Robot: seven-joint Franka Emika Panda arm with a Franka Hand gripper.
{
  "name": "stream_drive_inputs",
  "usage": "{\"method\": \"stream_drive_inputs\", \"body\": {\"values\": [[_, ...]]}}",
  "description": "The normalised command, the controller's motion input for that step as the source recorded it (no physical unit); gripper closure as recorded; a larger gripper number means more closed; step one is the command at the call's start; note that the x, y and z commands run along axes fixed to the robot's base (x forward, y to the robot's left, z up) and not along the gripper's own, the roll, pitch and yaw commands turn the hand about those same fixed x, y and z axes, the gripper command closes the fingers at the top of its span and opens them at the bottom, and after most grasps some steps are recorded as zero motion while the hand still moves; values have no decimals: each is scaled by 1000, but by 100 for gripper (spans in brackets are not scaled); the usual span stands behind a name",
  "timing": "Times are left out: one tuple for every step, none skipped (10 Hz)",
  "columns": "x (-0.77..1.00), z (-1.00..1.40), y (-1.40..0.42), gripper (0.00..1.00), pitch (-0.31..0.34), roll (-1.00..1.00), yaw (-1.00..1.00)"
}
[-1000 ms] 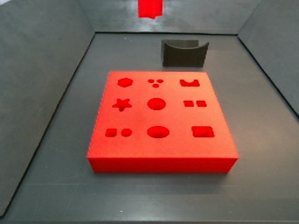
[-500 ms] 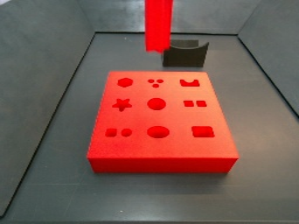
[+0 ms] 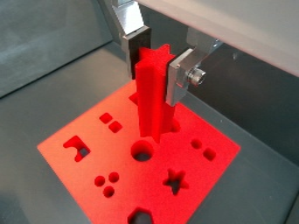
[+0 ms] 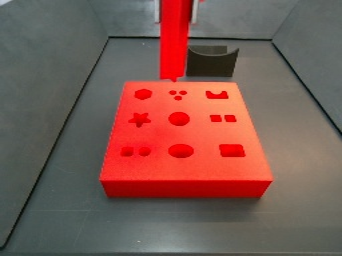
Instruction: Insert the star object.
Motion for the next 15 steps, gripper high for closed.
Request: {"method": "stream_drive_inputs", "body": {"values": [[-114,-229,26,100,-63,179,-180],[-77,-243,17,100,-76,223,-171],[-31,-277,37,100,-73,246,-180],[0,-374,0,100,-130,293,-217],[0,-437,0,100,-190,327,-237],[0,-394,0,100,-123,173,-274],[-169,-346,0,100,-50,-57,-291],[-80,0,151,100,-67,-500,-131],[-294,-11,29,100,-179,-500,-263],[-369,-151,31,100,-276,-416,-194],[-426,-320,0,100,-269,-271,-114],[-343,-389,0,100,-144,-57,-51],[-320,-369,-49,100,-111,13,-66],[-206,-291,-131,100,-30,130,-71],[-46,-171,-151,100,0,136,-46]]}}
